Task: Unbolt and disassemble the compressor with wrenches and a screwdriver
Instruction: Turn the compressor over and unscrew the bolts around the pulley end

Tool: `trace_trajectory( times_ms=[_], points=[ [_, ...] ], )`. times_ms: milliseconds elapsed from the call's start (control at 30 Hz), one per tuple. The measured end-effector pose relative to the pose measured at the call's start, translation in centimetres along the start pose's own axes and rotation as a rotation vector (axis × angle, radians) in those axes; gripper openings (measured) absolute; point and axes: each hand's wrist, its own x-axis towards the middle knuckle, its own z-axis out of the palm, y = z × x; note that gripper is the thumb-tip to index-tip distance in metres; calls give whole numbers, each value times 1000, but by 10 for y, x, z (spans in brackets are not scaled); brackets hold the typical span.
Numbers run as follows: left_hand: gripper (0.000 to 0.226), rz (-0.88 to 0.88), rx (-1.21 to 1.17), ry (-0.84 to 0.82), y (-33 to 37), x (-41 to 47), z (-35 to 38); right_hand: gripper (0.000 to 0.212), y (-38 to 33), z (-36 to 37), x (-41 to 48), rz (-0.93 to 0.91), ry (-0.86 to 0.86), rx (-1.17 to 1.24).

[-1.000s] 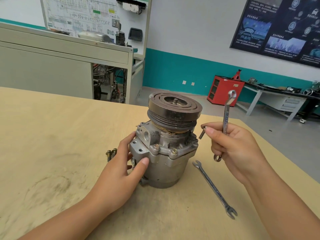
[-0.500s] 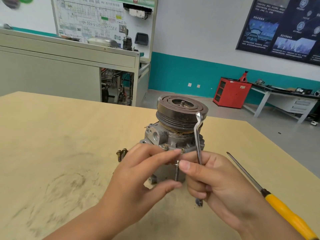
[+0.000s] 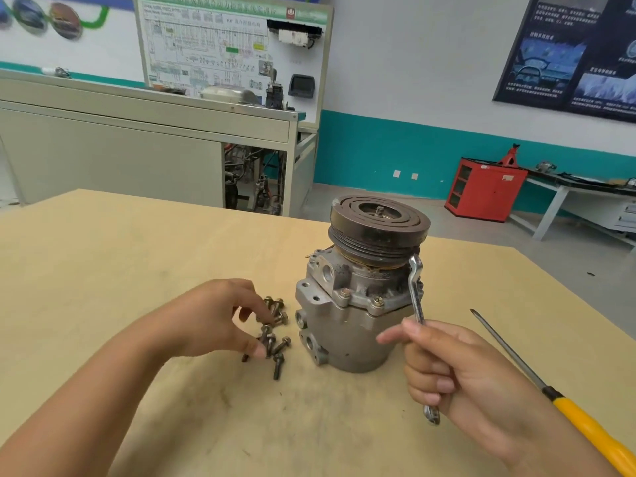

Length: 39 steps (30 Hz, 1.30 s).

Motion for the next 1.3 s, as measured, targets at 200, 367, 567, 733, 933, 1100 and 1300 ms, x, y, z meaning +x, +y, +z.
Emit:
trace_trajectory(
  times_ms=[200,367,567,733,933,1100,1300],
  points=[
    [27,-186,199,-99,-26,-1,-4,31,5,-8,1,14,39,81],
    [29,-254,172,-124,-29,1,3,29,5,-14,4,-11,110,172],
    [31,-261,202,-129,-30,3,8,36,-2,-16,4,-210,389,-95],
    [33,-279,167,-146,-35,3,10,29,-5,-10,5,-340,464,142],
    [40,-299,99,-164,-32,3,9,7,6,-1,7,-475,413,306],
    [55,-306,41,11,-11,0,4,20,14,11,9,-549,524,131],
    [85,42,-297,476,44,4,47,24,20,26,8,-908,619,-242]
  ],
)
